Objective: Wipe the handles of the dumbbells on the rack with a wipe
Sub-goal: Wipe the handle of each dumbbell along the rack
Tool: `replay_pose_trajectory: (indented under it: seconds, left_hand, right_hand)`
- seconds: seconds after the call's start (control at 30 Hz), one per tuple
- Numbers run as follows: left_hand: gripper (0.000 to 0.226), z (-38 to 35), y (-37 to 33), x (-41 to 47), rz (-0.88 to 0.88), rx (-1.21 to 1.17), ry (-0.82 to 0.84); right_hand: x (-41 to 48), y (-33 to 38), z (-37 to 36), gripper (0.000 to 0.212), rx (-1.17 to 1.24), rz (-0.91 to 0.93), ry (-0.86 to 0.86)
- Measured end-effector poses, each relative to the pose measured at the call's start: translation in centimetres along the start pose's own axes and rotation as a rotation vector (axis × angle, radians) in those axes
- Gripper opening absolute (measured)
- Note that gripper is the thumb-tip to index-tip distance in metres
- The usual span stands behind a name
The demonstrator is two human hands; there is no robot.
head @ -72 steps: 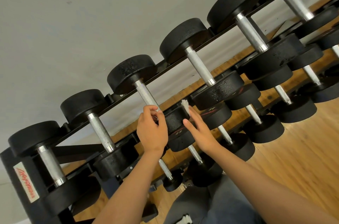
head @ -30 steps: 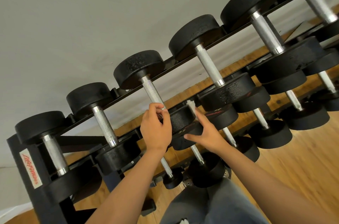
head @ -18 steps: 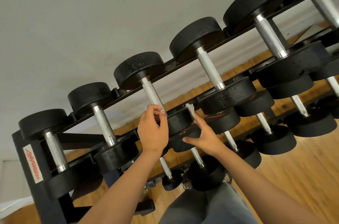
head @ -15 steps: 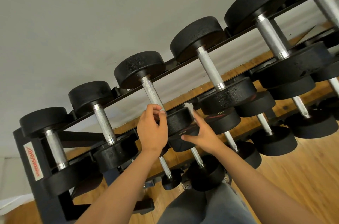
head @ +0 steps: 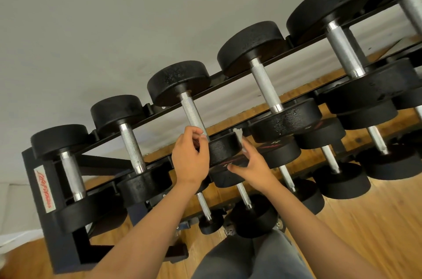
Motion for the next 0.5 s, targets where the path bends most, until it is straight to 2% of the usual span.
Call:
replay_pose_trajectory:
  seconds: [0.27, 0.5]
  left_hand:
    - [0.004, 0.0, 0.2, 0.0, 0.007, -0.008, 0.004]
    - [0.003, 0.0, 0.4, 0.1, 0.02, 0.011, 0.01]
  right_hand:
    - [-1.5, 2.6, 1.2, 0.057, 0.064, 0.029, -0.123]
    - [-3.9, 4.2, 1.3, 0.05, -0.042, 0.129, -0.191]
Point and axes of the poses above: each hand's wrist, its own x-axis towards the middle knuckle, its own z-axis out of the back of the hand, y = z × x, the point moved 10 cm from there along x, towards the middle knuckle, and after that the axes turned 10 degrees about z, right-handed, at the moved point
